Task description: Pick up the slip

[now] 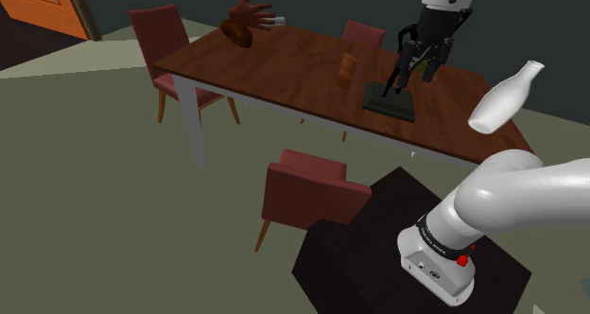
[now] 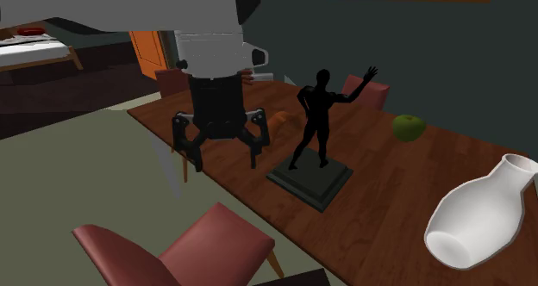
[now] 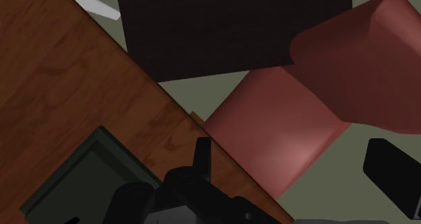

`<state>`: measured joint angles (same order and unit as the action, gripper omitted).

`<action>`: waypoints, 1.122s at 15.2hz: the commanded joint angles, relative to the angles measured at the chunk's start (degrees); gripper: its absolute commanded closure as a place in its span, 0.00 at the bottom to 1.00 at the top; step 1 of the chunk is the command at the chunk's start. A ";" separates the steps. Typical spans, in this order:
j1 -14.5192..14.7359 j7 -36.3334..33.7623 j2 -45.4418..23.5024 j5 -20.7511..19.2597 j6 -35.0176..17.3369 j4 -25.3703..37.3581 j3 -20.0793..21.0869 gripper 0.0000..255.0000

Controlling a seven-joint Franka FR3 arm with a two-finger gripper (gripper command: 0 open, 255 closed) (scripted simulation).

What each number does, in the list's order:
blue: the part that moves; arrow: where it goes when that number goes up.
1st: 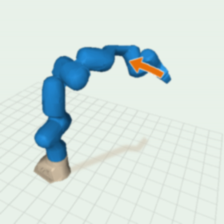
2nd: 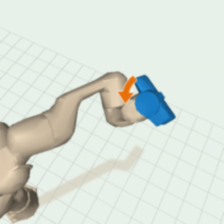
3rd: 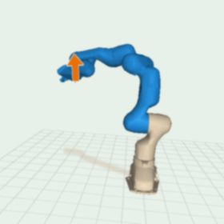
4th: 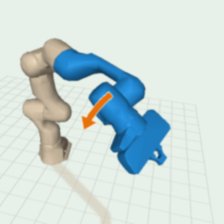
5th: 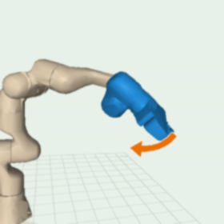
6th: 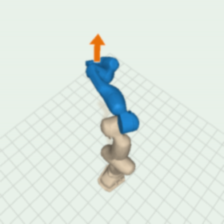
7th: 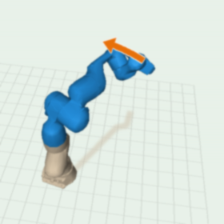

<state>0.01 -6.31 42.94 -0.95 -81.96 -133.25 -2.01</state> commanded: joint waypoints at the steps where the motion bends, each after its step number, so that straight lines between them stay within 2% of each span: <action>1: 0.00 0.00 0.00 0.00 0.00 0.00 0.00 0.00; 9: -2.52 -3.61 -14.48 0.17 -11.83 5.86 -1.96 0.00; 17: -4.63 -6.50 -29.31 1.27 -20.00 15.72 -4.43 0.00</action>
<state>-4.34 -12.48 15.44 0.14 -101.03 -118.86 -6.09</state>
